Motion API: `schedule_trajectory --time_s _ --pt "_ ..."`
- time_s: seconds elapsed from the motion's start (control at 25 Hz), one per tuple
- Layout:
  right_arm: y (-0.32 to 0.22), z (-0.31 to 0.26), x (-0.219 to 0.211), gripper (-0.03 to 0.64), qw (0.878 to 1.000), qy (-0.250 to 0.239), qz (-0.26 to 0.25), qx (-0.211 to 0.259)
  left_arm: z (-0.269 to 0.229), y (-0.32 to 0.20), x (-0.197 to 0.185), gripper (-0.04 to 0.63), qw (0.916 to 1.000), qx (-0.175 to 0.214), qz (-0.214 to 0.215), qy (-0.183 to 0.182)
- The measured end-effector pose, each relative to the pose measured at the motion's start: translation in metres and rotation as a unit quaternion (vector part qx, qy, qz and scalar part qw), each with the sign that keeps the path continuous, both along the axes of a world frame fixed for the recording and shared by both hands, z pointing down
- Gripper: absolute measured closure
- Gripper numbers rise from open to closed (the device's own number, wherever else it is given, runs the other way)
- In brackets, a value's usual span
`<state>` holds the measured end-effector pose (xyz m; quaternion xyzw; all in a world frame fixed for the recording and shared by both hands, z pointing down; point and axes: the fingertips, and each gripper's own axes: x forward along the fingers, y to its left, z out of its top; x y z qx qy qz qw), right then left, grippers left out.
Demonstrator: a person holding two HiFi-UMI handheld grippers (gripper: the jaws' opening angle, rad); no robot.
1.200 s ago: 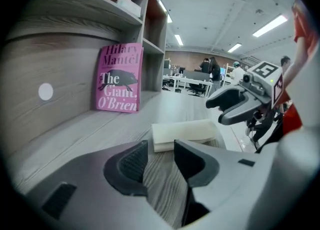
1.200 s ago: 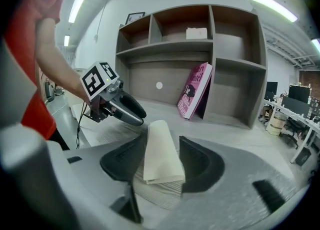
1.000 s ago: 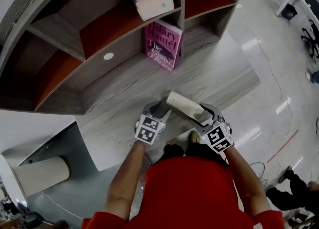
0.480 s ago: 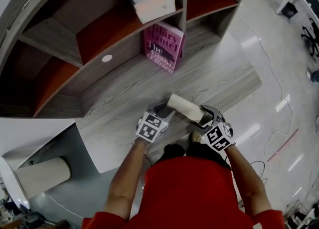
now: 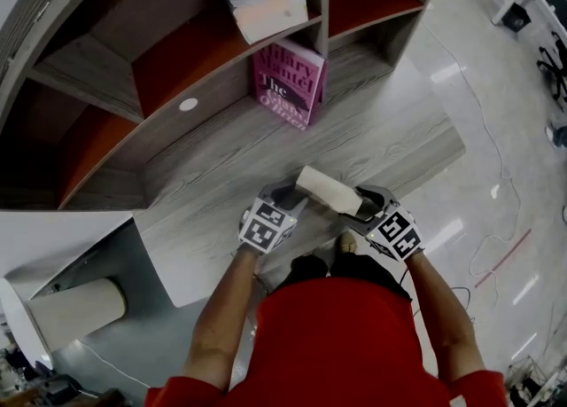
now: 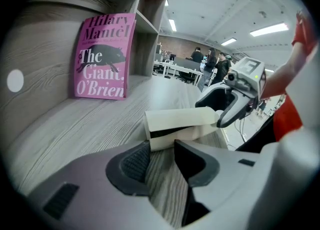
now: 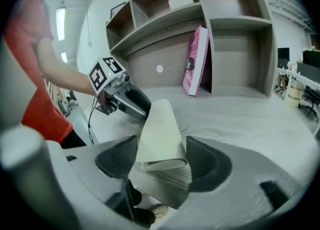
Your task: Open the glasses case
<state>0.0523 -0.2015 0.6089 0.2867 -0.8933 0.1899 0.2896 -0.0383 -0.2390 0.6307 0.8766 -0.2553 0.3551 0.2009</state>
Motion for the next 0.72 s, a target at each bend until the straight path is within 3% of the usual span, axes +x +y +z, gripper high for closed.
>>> schedule_trajectory --time_s 0.12,0.28,0.56,0.72 --pt "-0.006 -0.009 0.005 0.323 0.999 -0.034 0.011 -0.016 0.000 0.000 0.000 0.446 1.0000 -0.002 0.001 -0.005" --pt "-0.018 -0.027 0.016 0.404 0.997 -0.063 0.033 -0.003 0.000 -0.001 0.001 0.449 0.9999 -0.002 0.000 -0.010" --pt "-0.040 -0.040 0.036 0.565 0.995 -0.058 0.073 0.036 0.000 -0.001 0.002 0.449 0.9998 -0.003 -0.005 -0.018" --pt "-0.049 -0.037 0.045 0.580 0.994 -0.044 0.093 0.049 0.000 -0.001 0.002 0.449 0.9997 -0.001 -0.009 -0.021"
